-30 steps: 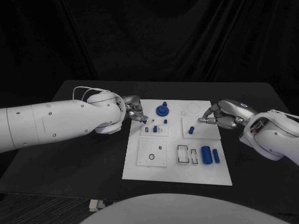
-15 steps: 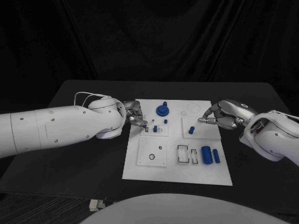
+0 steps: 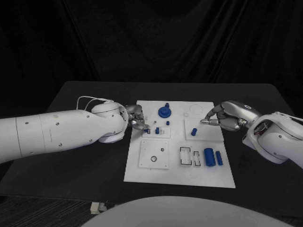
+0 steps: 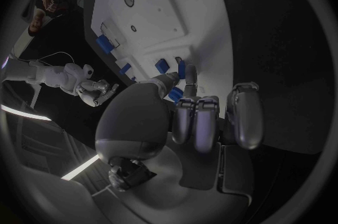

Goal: Assemble the parts on the task board

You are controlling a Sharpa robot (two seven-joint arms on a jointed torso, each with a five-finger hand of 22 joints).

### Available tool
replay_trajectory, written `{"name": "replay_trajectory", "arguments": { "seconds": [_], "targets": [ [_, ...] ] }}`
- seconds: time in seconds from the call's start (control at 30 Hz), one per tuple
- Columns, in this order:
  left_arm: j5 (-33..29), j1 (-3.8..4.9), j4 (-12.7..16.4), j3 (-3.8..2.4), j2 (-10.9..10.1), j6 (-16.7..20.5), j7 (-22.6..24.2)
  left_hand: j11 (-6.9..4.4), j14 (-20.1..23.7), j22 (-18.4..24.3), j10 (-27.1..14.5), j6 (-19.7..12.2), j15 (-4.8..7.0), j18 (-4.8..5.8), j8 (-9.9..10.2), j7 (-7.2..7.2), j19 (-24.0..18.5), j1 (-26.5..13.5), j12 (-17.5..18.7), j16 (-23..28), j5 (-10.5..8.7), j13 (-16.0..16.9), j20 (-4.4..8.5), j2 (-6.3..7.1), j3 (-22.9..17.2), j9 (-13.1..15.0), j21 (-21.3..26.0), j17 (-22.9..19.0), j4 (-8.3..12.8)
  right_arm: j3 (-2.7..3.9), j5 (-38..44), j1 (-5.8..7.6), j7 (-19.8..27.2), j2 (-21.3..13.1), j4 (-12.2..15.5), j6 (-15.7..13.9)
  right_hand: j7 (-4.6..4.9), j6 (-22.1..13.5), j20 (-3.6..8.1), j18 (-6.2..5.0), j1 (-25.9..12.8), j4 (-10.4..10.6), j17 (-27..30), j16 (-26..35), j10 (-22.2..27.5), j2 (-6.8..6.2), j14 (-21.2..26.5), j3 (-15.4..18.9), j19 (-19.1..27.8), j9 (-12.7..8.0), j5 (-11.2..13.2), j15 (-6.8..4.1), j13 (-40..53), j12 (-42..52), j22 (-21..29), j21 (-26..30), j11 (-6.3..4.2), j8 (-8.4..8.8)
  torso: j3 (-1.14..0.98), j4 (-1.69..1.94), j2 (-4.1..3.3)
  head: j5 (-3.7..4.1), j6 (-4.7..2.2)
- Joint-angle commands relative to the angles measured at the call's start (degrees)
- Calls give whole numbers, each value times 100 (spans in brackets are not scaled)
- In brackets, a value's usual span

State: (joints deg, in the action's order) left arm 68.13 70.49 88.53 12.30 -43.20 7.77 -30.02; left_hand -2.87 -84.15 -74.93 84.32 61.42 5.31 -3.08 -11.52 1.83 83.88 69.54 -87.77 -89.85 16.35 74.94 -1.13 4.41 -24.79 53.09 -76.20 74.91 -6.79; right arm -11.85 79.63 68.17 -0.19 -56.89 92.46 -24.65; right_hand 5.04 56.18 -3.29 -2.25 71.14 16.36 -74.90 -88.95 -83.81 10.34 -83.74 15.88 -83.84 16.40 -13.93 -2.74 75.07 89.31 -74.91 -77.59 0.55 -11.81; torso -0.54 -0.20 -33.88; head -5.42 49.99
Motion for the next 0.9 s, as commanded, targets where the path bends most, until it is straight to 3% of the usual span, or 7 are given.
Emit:
{"name": "replay_trajectory", "arguments": {
  "seconds": [0.03, 0.37, 0.5, 0.9],
  "targets": [
    [16, -15, -10, -5, 25, 41, 64, 25, -585, -1106, 420, 8, -3, 6, 27, -26, -21, -23, 38, -15, -22, 1285, -11, -41, -51, -8, 32, 1509, 22, 3, 10, -13, 20, -11, 22, -126, 13, 22, -27, -84, 63, 2, -1365, 18, -540, -10, -573, 38, 26, 7, -34, -2, 1396, -20, -1094, 25, 27, -25, 0, -1, -3, -7, 1],
    [15, -34, -71, -5, 81, -2, 87, 27, -585, -1101, 410, 8, -6, 2, 35, -24, -30, -72, 55, -15, -67, 1271, -13, -48, -37, -32, 53, 1509, -21, 3, 10, -14, 30, -10, 21, -133, 13, 22, -27, -84, 63, 2, -1365, 18, -540, -10, -573, 38, 26, 7, -34, -2, 1396, -20, -1094, 25, 27, -25, -1, 2, -4, -2, 1],
    [15, -42, -88, -5, 92, -19, 90, 31, -585, -1095, 403, 12, -10, -1, 47, -23, -38, -132, 68, -15, -214, 1259, -17, -57, 0, -74, 75, 1509, -81, 3, 10, -14, 28, -15, 22, -131, 13, 22, -27, -84, 63, 2, -1365, 18, -540, -10, -573, 38, 26, 7, -34, -2, 1396, -20, -1094, 25, 27, -25, 0, -1, -3, -4, 1],
    [15, -59, -106, -5, 108, -131, 78, 42, -585, -1092, 401, 30, -19, -3, 68, -9, -43, -285, 70, -15, -405, 1256, -26, -60, 180, -158, 96, 1509, -244, 3, 10, -14, 21, -20, 14, -125, 15, 25, -29, -84, 77, 4, -1361, 22, -536, -16, -572, 46, 26, 7, -51, 0, 1392, -25, -1094, 26, 30, -26, 0, -1, -3, -3, 1]
  ]
}}
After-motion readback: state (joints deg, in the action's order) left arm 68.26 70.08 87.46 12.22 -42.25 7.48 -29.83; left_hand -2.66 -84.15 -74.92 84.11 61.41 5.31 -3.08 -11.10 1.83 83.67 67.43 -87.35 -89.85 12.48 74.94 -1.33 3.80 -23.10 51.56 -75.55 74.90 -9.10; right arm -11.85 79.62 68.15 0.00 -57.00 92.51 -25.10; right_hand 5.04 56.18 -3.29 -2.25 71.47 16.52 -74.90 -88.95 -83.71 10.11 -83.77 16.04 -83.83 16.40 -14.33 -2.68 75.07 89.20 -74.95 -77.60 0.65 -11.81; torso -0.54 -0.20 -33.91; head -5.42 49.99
